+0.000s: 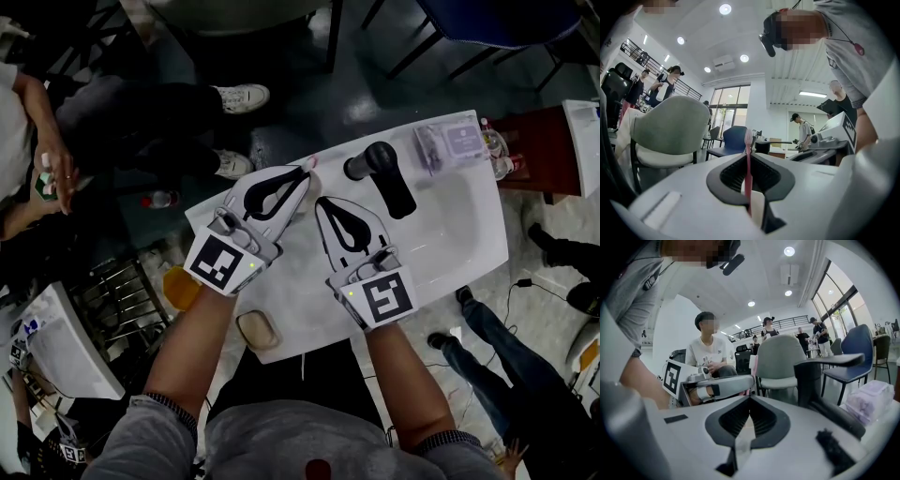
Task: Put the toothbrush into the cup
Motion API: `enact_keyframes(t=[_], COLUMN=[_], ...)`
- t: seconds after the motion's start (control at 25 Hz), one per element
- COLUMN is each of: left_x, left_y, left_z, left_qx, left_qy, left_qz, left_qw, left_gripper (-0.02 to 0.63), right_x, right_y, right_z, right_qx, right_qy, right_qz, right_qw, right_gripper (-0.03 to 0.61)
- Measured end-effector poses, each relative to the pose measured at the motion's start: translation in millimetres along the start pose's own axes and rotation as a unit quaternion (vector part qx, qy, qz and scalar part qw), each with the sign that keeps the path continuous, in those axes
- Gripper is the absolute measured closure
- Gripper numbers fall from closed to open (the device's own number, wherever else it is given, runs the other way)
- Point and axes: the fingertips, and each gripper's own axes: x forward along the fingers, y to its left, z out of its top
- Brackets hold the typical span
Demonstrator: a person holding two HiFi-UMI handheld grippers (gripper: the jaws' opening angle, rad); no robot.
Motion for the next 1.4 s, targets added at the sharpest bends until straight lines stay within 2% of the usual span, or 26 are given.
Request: enact_keyframes(t=[0.16,0.32,0.52,0.84,0.96,1.4], left_x=[1,2,6,6,7,2], left_y=[-1,-2,-1,2,0,1], left_z=[-9,-19,-23,-27,-30,-29], left_qx=[0.001,-0.017,-0.006,-0.007,0.0,-0.005], left_qy=[0.012,0.044,0.055,0.06,0.066,0.068], left_qz=[-0.002,0.0,-0.002,0.002,-0.003,0.004], left_qw=[0.9999,0.9989,0.9985,0.9981,0.9978,0.9976], left_gripper=[0.581,0.581,0.581,0.578,0.548,0.531], right_x=[1,2,4,6,6,4], right_y=[0,-1,-3,-4,-4,-5], right_z=[-4,-6,-7,-5,-6,-2], right_qx=[0.002,0.003,0.006,0.008,0.009,0.019], right_qy=[0.002,0.004,0.004,0.002,0.002,-0.001], right_qz=[0.0,0.001,0.0,0.001,0.0,-0.004], right_qw=[1.0,1.0,1.0,1.0,1.0,1.0], right_gripper=[0.565,0.566,0.566,0.565,0.565,0.566])
